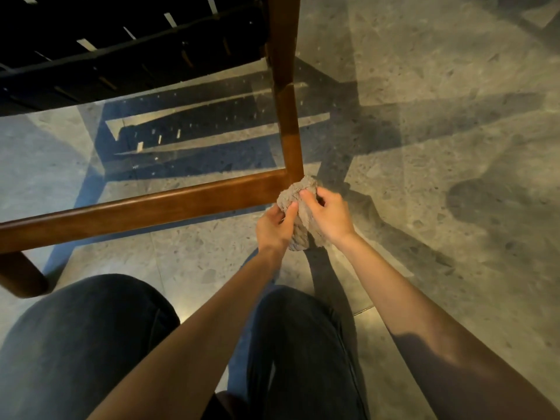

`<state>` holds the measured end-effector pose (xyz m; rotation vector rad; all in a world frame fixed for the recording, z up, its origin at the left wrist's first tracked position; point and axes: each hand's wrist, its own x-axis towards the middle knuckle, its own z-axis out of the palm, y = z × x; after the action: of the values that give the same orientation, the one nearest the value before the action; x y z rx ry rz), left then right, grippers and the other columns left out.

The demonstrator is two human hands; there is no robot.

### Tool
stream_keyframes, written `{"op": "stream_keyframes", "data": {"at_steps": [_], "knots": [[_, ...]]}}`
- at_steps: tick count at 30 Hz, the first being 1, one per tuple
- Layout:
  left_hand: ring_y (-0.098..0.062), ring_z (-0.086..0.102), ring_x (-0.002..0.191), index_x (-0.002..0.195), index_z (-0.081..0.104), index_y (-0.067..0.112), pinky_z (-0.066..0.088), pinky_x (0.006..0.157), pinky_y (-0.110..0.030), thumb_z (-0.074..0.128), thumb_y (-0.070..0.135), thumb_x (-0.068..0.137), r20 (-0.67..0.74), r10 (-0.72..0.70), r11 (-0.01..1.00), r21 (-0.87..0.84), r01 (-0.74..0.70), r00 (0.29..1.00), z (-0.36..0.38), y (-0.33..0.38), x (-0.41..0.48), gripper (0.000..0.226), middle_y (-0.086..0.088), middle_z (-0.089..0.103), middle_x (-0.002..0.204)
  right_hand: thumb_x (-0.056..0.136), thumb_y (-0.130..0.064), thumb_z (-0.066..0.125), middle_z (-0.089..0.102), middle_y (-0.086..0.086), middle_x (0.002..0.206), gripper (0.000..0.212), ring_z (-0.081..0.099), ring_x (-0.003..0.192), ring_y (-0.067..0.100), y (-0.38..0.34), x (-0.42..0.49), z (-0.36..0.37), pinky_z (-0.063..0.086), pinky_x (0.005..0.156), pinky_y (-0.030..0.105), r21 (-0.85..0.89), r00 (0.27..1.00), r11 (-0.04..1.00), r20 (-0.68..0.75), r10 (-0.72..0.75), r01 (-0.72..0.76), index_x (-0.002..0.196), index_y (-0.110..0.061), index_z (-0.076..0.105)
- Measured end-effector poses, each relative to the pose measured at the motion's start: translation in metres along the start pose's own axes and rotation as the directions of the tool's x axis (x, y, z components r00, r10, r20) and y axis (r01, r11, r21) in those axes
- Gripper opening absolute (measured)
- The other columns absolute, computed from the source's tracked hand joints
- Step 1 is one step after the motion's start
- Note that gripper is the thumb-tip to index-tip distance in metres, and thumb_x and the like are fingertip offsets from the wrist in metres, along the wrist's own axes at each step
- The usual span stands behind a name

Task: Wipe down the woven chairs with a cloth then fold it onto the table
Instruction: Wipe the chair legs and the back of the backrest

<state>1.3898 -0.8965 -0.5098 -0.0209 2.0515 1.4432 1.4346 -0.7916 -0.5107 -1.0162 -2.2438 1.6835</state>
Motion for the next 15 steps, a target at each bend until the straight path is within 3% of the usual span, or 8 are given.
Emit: {"op": "stream_keyframes", "data": {"at_steps": [3,6,8,11,14,15], "knots": [[-0.013,0.064,0.097,0.116,0.062,0.015,0.055,0.084,-0.026,0.056,0.029,0.093,0.063,-0.015,0.986,0.170,0.004,0.998,-0.002,-0.011,0.001,0.027,-0.001,0.067,0.112,0.095,-0.031,0.055,0.064,-0.006,0.073,0.020,0.059,0.070,0.004,0.019,-0.008,0.000,0.045,0.065,0.021,-0.011,0.996,0.998,0.061,0.060,-0.059,0.082,-0.021,0.066],[-0.017,0.063,0.093,0.103,0.060,0.012,0.053,0.082,-0.026,0.055,0.022,0.094,0.105,-0.120,0.950,0.302,0.084,0.987,0.000,-0.023,0.001,0.015,-0.009,0.066,0.108,0.095,-0.029,0.055,0.062,0.002,0.073,0.023,0.056,0.068,0.012,0.041,-0.019,0.003,0.042,0.062,0.025,-0.092,0.978,0.982,0.117,0.174,-0.164,0.080,-0.015,0.064],[-0.024,0.062,0.102,0.106,0.060,0.009,0.051,0.093,-0.038,0.056,0.017,0.094,0.126,-0.205,0.941,0.299,0.160,0.971,0.002,-0.023,0.000,0.015,-0.013,0.065,0.112,0.094,-0.028,0.056,0.057,0.000,0.067,0.024,0.051,0.064,0.011,0.046,-0.022,0.003,0.039,0.058,0.023,-0.116,0.968,0.974,0.136,0.209,-0.194,0.075,-0.014,0.060],[-0.027,0.060,0.110,0.118,0.058,0.005,0.049,0.096,-0.042,0.060,0.017,0.092,0.102,-0.239,0.914,0.359,0.188,0.966,0.002,-0.015,0.002,0.029,-0.013,0.063,0.119,0.092,-0.028,0.058,0.052,-0.006,0.065,0.024,0.049,0.062,0.008,0.043,-0.021,0.000,0.034,0.055,0.020,-0.138,0.966,0.968,0.126,0.227,-0.210,0.070,-0.021,0.054],[-0.029,0.058,0.112,0.130,0.050,0.006,0.051,0.094,-0.042,0.063,0.028,0.089,0.043,-0.229,0.915,0.349,0.200,0.972,-0.014,0.004,-0.007,0.048,-0.012,0.059,0.124,0.088,-0.035,0.063,0.065,-0.007,0.081,0.014,0.063,0.082,0.014,0.025,-0.022,-0.006,0.044,0.065,0.021,-0.140,0.978,0.973,0.073,0.195,-0.184,0.087,-0.021,0.064],[-0.030,0.058,0.112,0.131,0.049,0.007,0.051,0.094,-0.042,0.063,0.031,0.089,0.053,-0.226,0.924,0.327,0.197,0.973,-0.019,0.010,-0.010,0.051,-0.012,0.058,0.126,0.086,-0.038,0.065,0.067,-0.007,0.095,0.024,0.063,0.095,0.015,0.017,-0.023,-0.008,0.047,0.075,0.023,-0.136,0.984,0.976,0.043,0.176,-0.168,0.101,-0.019,0.065]]}}
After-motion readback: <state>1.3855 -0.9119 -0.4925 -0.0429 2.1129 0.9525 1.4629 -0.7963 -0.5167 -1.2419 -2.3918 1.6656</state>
